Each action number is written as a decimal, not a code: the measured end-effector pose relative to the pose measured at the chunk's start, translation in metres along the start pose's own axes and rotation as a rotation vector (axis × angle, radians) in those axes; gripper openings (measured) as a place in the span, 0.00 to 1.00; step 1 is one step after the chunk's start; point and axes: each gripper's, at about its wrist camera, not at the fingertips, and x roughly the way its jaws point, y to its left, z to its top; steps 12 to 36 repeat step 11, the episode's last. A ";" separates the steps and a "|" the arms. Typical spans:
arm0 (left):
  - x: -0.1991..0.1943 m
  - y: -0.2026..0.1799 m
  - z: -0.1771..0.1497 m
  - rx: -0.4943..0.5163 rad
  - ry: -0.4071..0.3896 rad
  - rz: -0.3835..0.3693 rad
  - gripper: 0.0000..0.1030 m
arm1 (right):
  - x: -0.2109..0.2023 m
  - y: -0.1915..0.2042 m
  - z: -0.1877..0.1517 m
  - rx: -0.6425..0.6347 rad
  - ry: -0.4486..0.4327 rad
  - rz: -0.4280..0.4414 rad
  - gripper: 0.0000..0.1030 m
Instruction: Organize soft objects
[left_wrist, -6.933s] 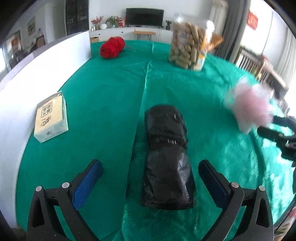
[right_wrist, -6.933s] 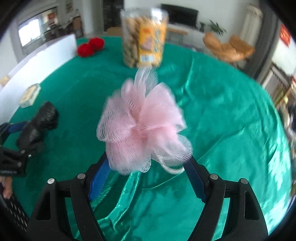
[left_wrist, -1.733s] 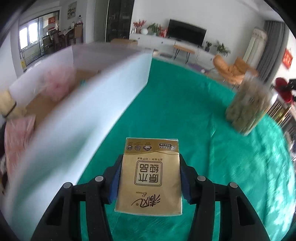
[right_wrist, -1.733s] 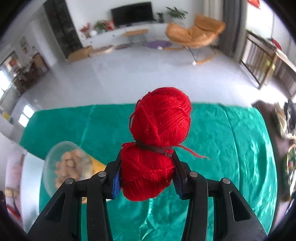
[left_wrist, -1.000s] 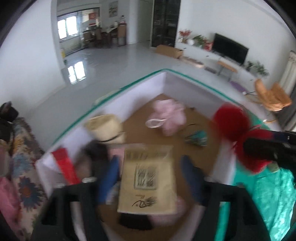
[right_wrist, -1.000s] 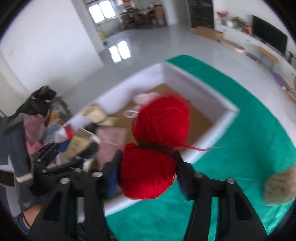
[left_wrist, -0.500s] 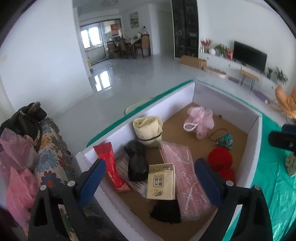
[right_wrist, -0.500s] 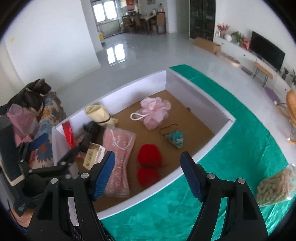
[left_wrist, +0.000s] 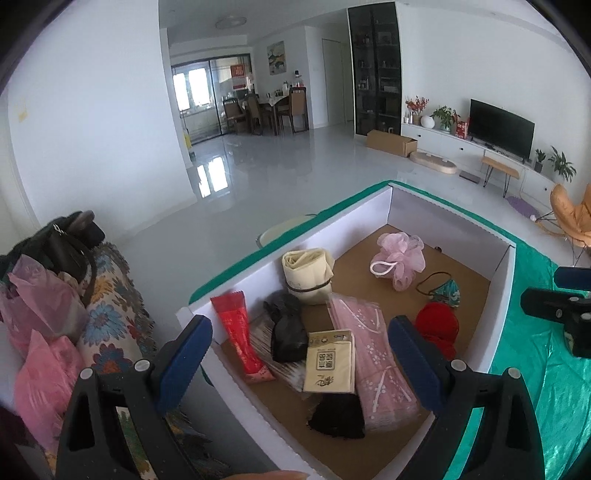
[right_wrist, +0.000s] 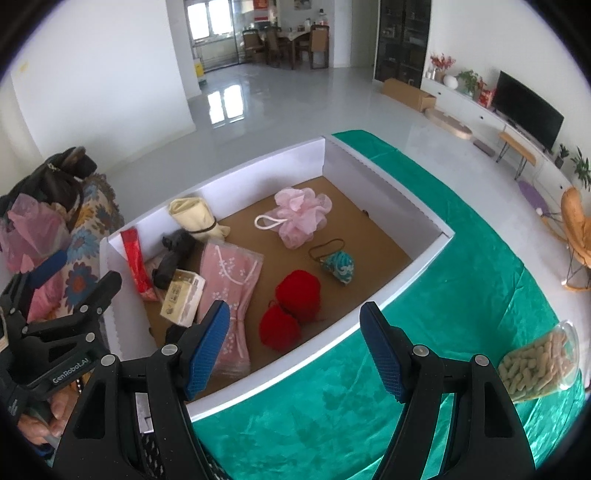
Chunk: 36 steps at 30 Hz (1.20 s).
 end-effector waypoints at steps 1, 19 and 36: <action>-0.002 0.000 0.000 0.002 -0.006 0.003 0.93 | 0.000 0.003 0.000 -0.008 0.001 -0.001 0.74; -0.009 0.000 -0.004 -0.026 -0.064 0.022 0.98 | 0.009 0.014 -0.003 -0.033 0.014 0.003 0.74; -0.009 0.000 -0.004 -0.026 -0.064 0.022 0.98 | 0.009 0.014 -0.003 -0.033 0.014 0.003 0.74</action>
